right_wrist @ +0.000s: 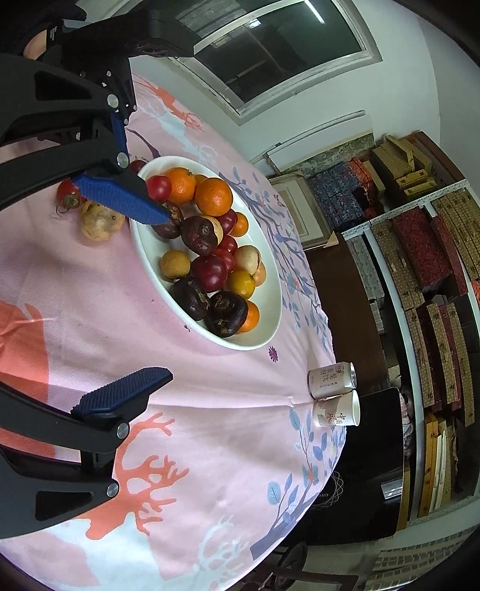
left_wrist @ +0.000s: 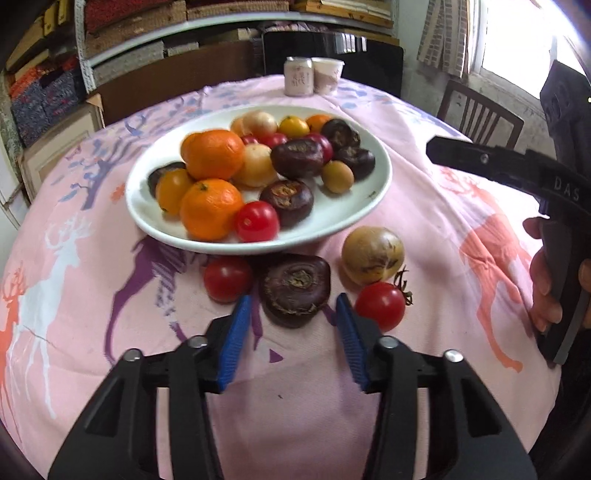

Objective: Organize fruits
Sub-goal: 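Grasp a dark brown fruit with the left tool while the right grasps a red tomato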

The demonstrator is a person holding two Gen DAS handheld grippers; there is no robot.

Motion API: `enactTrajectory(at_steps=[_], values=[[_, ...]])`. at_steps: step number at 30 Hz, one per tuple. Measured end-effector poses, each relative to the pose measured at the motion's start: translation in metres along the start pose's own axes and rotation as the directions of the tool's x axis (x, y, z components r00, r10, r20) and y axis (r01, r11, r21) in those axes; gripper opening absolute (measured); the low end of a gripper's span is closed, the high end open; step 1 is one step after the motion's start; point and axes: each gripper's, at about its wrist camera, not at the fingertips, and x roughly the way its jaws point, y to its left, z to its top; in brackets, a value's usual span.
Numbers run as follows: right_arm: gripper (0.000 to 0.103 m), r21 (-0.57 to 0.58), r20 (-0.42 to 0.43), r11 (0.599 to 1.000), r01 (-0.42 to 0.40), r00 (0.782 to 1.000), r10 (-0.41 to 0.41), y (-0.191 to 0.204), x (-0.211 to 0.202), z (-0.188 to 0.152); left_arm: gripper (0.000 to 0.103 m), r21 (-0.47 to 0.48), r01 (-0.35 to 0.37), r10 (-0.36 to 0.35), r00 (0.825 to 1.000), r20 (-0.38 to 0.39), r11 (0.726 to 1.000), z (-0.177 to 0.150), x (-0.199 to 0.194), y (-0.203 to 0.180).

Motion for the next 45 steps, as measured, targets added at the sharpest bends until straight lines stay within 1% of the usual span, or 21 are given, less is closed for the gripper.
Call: enactTrajectory(at_steps=[1, 3, 7, 10, 12, 15, 17, 23, 26, 28, 30, 31, 33, 34, 36, 38, 39, 40, 45], values=[[0.080, 0.001, -0.003, 1.000, -0.001, 1.000, 0.001, 0.000, 0.001, 0.000, 0.041, -0.013, 0.005, -0.005, 1.000, -0.022, 1.000, 0.001, 0.006, 0.002], [0.080, 0.001, -0.002, 1.000, -0.006, 1.000, 0.006, 0.000, 0.000, -0.001, 0.041, -0.039, 0.012, -0.012, 1.000, -0.019, 0.999, 0.004, 0.009, 0.006], [0.080, 0.002, -0.006, 1.000, -0.018, 1.000, 0.018, 0.000, 0.000, -0.001, 0.043, -0.012, -0.014, 0.014, 1.000, -0.021, 1.000, 0.010, 0.016, -0.002], [0.080, 0.007, -0.014, 1.000, -0.026, 1.000, 0.026, -0.001, 0.001, -0.001, 0.044, -0.021, -0.012, 0.012, 1.000, -0.017, 1.000, 0.015, 0.019, -0.002], [0.080, 0.007, -0.014, 1.000, -0.030, 0.999, 0.030, -0.001, 0.001, -0.001, 0.046, -0.022, -0.011, 0.010, 1.000, -0.015, 1.000, 0.017, 0.021, -0.003], [0.080, 0.005, -0.017, 0.999, -0.033, 0.999, 0.033, 0.000, 0.002, -0.001, 0.046, -0.020, -0.012, 0.011, 1.000, -0.010, 1.000, 0.018, 0.021, -0.003], [0.080, 0.005, -0.021, 0.999, -0.035, 0.999, 0.035, -0.001, 0.002, -0.001, 0.042, -0.035, -0.003, 0.003, 1.000, 0.006, 0.999, 0.017, 0.018, -0.001], [0.080, -0.012, -0.042, 0.999, -0.052, 0.998, 0.051, 0.002, 0.005, -0.002, 0.042, -0.066, 0.041, -0.037, 0.998, 0.053, 0.997, 0.001, -0.010, 0.002], [0.080, -0.038, -0.085, 0.996, -0.081, 0.993, 0.078, 0.009, 0.011, -0.004, 0.042, -0.108, 0.058, -0.047, 0.994, 0.100, 0.992, -0.009, -0.028, 0.010], [0.080, -0.058, -0.150, 0.989, -0.134, 0.981, 0.124, 0.016, 0.017, -0.008, 0.042, -0.130, 0.057, -0.042, 0.992, 0.116, 0.990, -0.014, -0.036, 0.016], [0.080, -0.077, -0.204, 0.983, -0.169, 0.967, 0.150, 0.025, 0.019, -0.014, 0.042, -0.147, 0.043, -0.025, 0.992, 0.125, 0.988, -0.018, -0.040, 0.022], [0.080, -0.092, -0.224, 0.979, -0.184, 0.961, 0.160, 0.031, 0.018, -0.018, 0.042, -0.161, 0.034, -0.013, 0.992, 0.127, 0.986, -0.021, -0.042, 0.026], [0.080, -0.141, -0.244, 0.973, -0.183, 0.959, 0.145, 0.043, 0.014, -0.025, 0.042, -0.192, 0.040, -0.016, 0.992, 0.127, 0.981, -0.025, -0.042, 0.035], [0.079, -0.163, -0.256, 0.969, -0.185, 0.957, 0.139, 0.049, 0.013, -0.030, 0.042, -0.209, 0.047, -0.020, 0.992, 0.126, 0.977, -0.028, -0.042, 0.040], [0.068, -0.221, -0.312, 0.957, -0.189, 0.943, 0.114, 0.063, 0.017, -0.040, 0.042, -0.220, 0.060, -0.032, 0.991, 0.129, 0.974, -0.029, -0.042, 0.043], [0.051, -0.269, -0.359, 0.947, -0.177, 0.931, 0.072, 0.074, 0.026, -0.047, 0.042, -0.212, 0.064, -0.037, 0.991, 0.131, 0.975, -0.030, -0.042, 0.042], [0.049, -0.282, -0.375, 0.944, -0.169, 0.926, 0.054, 0.077, 0.030, -0.049, 0.042, -0.209, 0.068, -0.041, 0.990, 0.132, 0.976, -0.031, -0.042, 0.041], [0.048, -0.286, -0.378, 0.945, -0.161, 0.925, 0.043, 0.079, 0.032, -0.050, 0.042, -0.209, 0.072, -0.044, 0.990, 0.135, 0.975, -0.031, -0.042, 0.041], [0.047, -0.296, -0.380, 0.942, -0.156, 0.924, 0.034, 0.092, 0.038, -0.052, 0.042, -0.224, 0.096, -0.067, 0.988, 0.136, 0.970, -0.032, -0.040, 0.044]])
